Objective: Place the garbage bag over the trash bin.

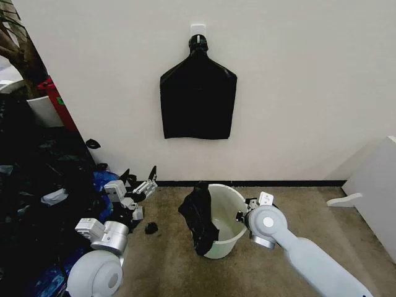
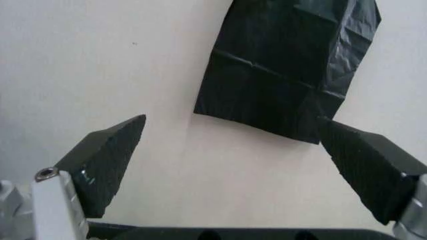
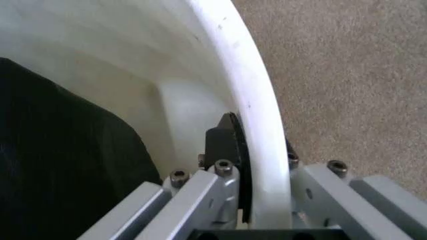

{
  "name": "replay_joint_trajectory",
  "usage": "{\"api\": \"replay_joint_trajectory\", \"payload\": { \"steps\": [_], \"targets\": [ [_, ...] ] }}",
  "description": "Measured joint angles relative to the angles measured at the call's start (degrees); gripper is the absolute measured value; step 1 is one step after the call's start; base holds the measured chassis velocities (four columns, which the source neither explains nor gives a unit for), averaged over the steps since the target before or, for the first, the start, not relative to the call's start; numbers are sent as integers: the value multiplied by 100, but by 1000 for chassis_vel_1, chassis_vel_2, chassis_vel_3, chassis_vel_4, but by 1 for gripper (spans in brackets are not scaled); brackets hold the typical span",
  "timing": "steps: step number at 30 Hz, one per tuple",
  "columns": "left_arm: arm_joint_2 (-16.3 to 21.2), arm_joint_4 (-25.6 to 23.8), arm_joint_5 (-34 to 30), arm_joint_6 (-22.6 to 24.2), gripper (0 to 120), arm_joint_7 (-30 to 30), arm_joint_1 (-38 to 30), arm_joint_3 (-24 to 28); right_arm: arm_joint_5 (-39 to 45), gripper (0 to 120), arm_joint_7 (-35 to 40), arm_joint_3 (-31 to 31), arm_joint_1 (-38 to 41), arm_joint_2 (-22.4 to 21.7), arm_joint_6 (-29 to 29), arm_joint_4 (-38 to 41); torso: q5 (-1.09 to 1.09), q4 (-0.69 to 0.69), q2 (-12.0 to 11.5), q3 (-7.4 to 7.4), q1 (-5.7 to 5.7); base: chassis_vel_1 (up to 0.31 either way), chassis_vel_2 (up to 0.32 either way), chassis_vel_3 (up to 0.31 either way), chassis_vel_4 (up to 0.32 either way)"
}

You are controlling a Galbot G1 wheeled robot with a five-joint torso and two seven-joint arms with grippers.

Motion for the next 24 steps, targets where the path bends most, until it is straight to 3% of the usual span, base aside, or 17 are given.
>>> {"api": "replay_joint_trajectory", "payload": {
  "steps": [18,23,24],
  "targets": [
    [1,-3,-19,-23,100,113,64,-146,-111,60,-195,222,-58,-527,-134,824,1,0,-1,0,0,0,0,0,0],
    [20,107,-32,-29,100,133,60,-229,-692,79,-729,203,-133,-658,-184,1465,0,0,-1,0,1,0,0,0,0],
    [64,179,-21,-43,100,157,88,-310,-1013,86,-1273,190,-220,-648,-197,1616,0,1,-1,0,1,0,0,0,0]
  ]
}}
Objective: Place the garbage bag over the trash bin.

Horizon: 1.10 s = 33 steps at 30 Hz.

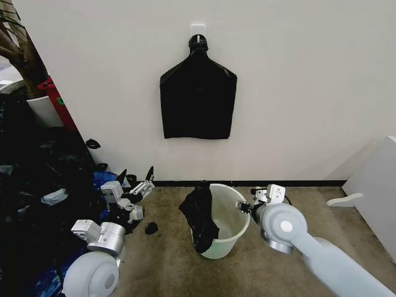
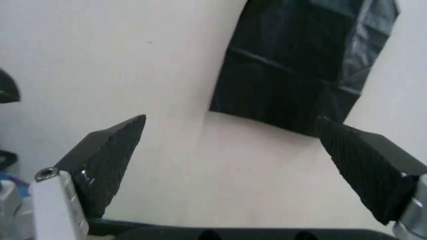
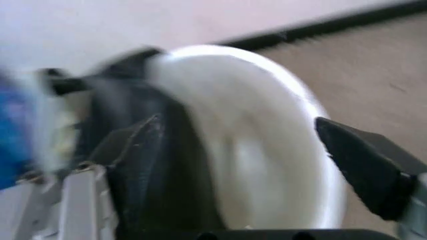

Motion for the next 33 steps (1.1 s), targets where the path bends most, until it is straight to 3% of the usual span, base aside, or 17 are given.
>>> {"api": "replay_joint_trajectory", "payload": {
  "steps": [6,11,18,33],
  "targets": [
    [134,197,62,-144,100,56,138,-289,-705,100,-1010,-163,-90,242,-240,24,-1,0,0,0,0,0,0,0,0],
    [138,257,44,-187,100,66,207,-471,-1508,100,-1339,-577,-42,628,-358,-269,0,0,0,0,0,0,0,0,0],
    [130,277,34,-194,100,69,222,-541,-1967,97,-1425,-907,87,972,-387,-629,0,1,0,0,0,0,0,0,0],
    [87,278,13,-215,100,75,226,-547,-2104,46,-1272,-1276,203,1161,-348,-991,-1,0,0,0,0,0,0,0,0]
  ]
}}
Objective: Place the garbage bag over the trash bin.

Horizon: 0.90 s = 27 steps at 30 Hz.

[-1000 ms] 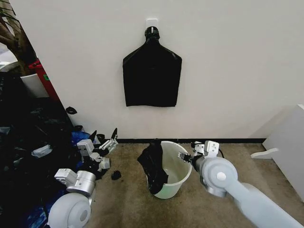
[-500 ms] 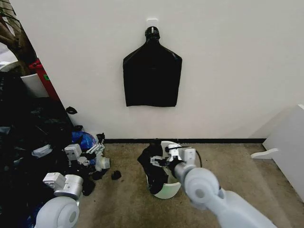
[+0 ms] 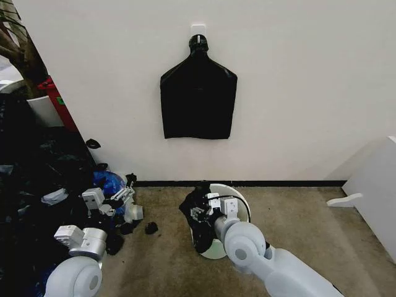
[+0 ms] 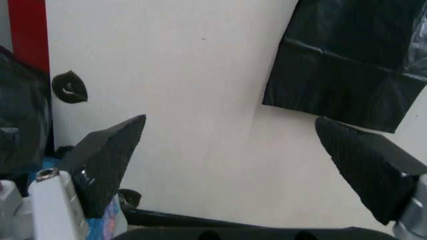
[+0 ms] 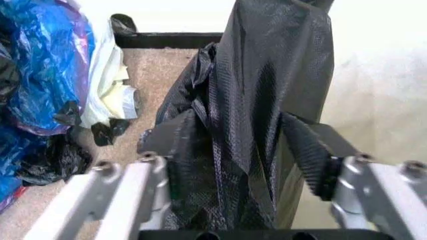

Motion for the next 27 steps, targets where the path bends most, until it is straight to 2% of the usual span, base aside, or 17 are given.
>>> {"api": "replay_joint_trajectory", "payload": {
  "steps": [6,7,12,23,27],
  "targets": [
    [-15,0,31,-11,100,9,-20,149,-2,19,124,7,-8,-47,114,10,1,0,0,0,0,0,0,0,0],
    [-15,0,31,-11,100,9,-20,149,-2,19,124,7,-8,-47,114,10,1,0,0,0,0,0,0,0,0],
    [-34,6,143,-12,100,13,-51,409,-2,0,173,70,-38,-119,144,77,2,0,0,0,0,0,0,0,0],
    [40,187,539,40,100,-8,-210,1321,108,0,157,489,-255,-313,154,464,3,0,0,0,0,0,0,0,0],
    [129,281,744,222,100,-79,-295,1672,150,0,71,697,-392,-348,140,556,2,0,0,0,0,0,0,0,0]
  ]
}}
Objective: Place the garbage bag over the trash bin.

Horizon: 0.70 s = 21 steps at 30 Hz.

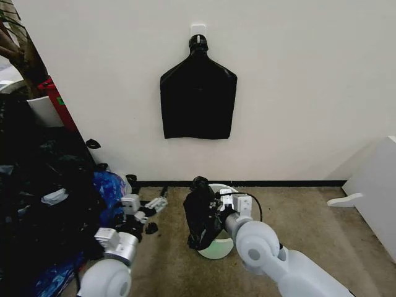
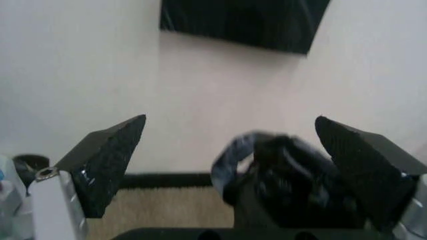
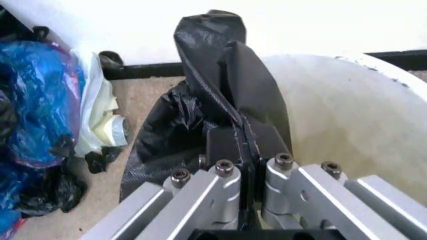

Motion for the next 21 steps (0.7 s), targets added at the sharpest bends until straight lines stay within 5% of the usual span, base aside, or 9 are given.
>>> {"api": "replay_joint_trajectory", "payload": {
  "steps": [11,21],
  "targets": [
    [103,490,326,886,100,-523,-671,358,173,0,-93,225,-192,76,2,92,-1,0,0,0,0,0,0,0,0],
    [207,233,5,2101,100,-918,-1145,623,354,0,-61,354,-147,136,8,41,-1,0,0,0,0,0,0,0,0]
  ]
}}
